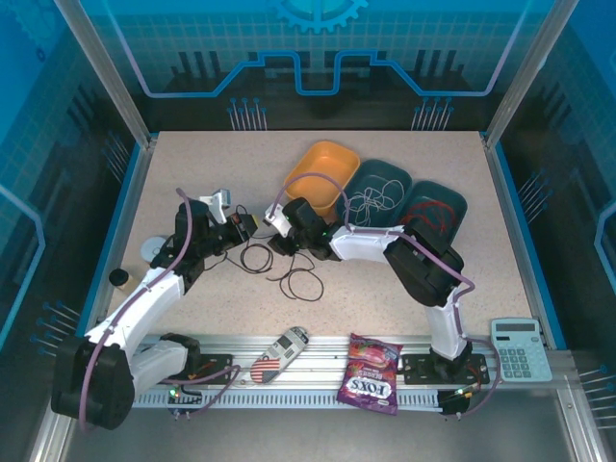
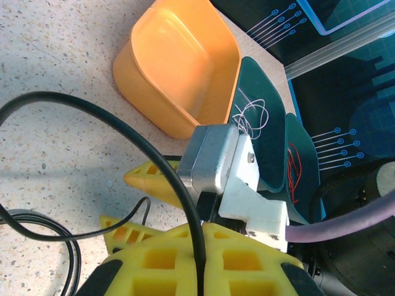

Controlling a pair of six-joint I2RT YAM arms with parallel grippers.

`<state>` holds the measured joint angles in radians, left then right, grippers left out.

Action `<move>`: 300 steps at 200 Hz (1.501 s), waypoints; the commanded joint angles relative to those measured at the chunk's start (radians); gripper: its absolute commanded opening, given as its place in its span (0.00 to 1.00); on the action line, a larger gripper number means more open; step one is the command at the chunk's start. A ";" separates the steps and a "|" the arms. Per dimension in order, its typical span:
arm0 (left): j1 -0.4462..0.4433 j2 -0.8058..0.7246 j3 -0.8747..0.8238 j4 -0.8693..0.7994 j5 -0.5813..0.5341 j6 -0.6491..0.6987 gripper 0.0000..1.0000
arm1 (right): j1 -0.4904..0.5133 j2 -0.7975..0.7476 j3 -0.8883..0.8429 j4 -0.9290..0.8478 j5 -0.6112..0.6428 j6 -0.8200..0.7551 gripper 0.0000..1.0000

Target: Untangle the cables

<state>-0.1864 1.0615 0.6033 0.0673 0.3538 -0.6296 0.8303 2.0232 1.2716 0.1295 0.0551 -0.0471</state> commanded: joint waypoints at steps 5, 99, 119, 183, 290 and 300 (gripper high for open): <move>-0.003 0.000 0.017 0.035 0.029 -0.015 0.04 | 0.003 -0.025 0.000 0.060 -0.025 0.015 0.32; -0.004 -0.010 0.019 0.043 0.026 -0.016 0.10 | 0.003 -0.175 -0.065 0.061 -0.052 0.084 0.02; -0.004 -0.011 0.018 0.050 0.027 -0.017 0.12 | 0.003 -0.208 -0.076 0.052 -0.034 0.104 0.00; -0.004 -0.017 0.010 0.059 0.027 -0.017 0.26 | 0.007 -0.315 -0.047 -0.089 0.083 0.133 0.00; -0.005 -0.129 -0.057 0.031 0.102 -0.002 0.85 | 0.039 -0.370 0.210 -0.584 0.321 0.254 0.00; -0.003 -0.150 -0.071 0.027 0.099 0.001 0.91 | 0.042 -0.366 0.241 -0.629 0.336 0.272 0.00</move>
<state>-0.1864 0.9573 0.5716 0.1040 0.4198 -0.6453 0.8570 1.6596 1.4189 -0.3161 0.3241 0.1524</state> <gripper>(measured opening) 0.863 0.064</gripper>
